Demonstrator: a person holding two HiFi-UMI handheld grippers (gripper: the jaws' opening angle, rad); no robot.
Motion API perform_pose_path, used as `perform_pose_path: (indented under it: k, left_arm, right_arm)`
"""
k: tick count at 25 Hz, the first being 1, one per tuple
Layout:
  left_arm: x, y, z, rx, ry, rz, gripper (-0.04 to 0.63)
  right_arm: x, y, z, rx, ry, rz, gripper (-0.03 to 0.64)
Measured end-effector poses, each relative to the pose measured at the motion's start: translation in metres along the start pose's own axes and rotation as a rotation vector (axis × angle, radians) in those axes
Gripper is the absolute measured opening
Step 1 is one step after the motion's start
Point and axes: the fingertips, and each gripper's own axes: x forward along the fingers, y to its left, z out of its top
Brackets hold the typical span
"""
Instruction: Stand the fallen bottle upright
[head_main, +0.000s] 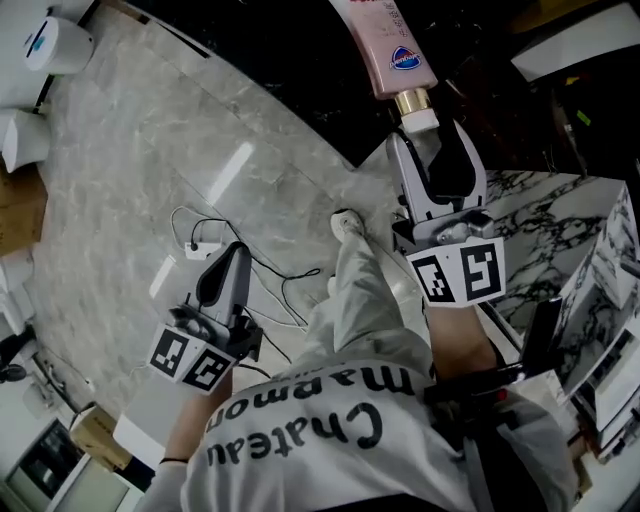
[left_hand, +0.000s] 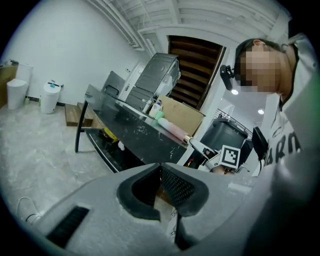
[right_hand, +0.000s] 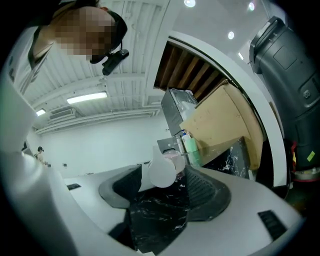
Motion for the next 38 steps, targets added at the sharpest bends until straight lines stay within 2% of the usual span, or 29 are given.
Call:
perform_pose_path:
  k: [5,8,10,12,21,29,38]
  left_arm:
    - [0.016,0.012,-0.005,-0.018,0.024,0.008,0.018]
    - [0.018,0.017,-0.006,0.017,0.047,0.019,0.018]
    - [0.018,0.021,-0.007,0.022,0.054,0.029,0.018]
    - [0.017,0.026,-0.008,0.009,0.055,0.039,0.018]
    - [0.012,0.031,-0.012,-0.005,0.045,0.050,0.018]
    - [-0.003,0.031,0.008,-0.019,-0.018,0.060,0.018]
    - [-0.012,0.023,0.053,-0.036,-0.125,0.073,0.018]
  right_arm:
    - [0.016,0.000,0.003,-0.084,-0.066,-0.012,0.233]
    - [0.023,-0.001,0.001,-0.112,-0.099,-0.030,0.232]
    - [0.025,-0.003,0.002,-0.123,-0.117,-0.042,0.188]
    - [0.026,-0.003,0.002,-0.134,-0.128,-0.049,0.186]
    - [0.028,-0.008,0.005,-0.104,-0.097,-0.054,0.183]
    - [0.034,-0.008,0.026,-0.077,-0.049,-0.055,0.181]
    - [0.047,-0.009,0.057,-0.054,0.012,-0.078,0.181]
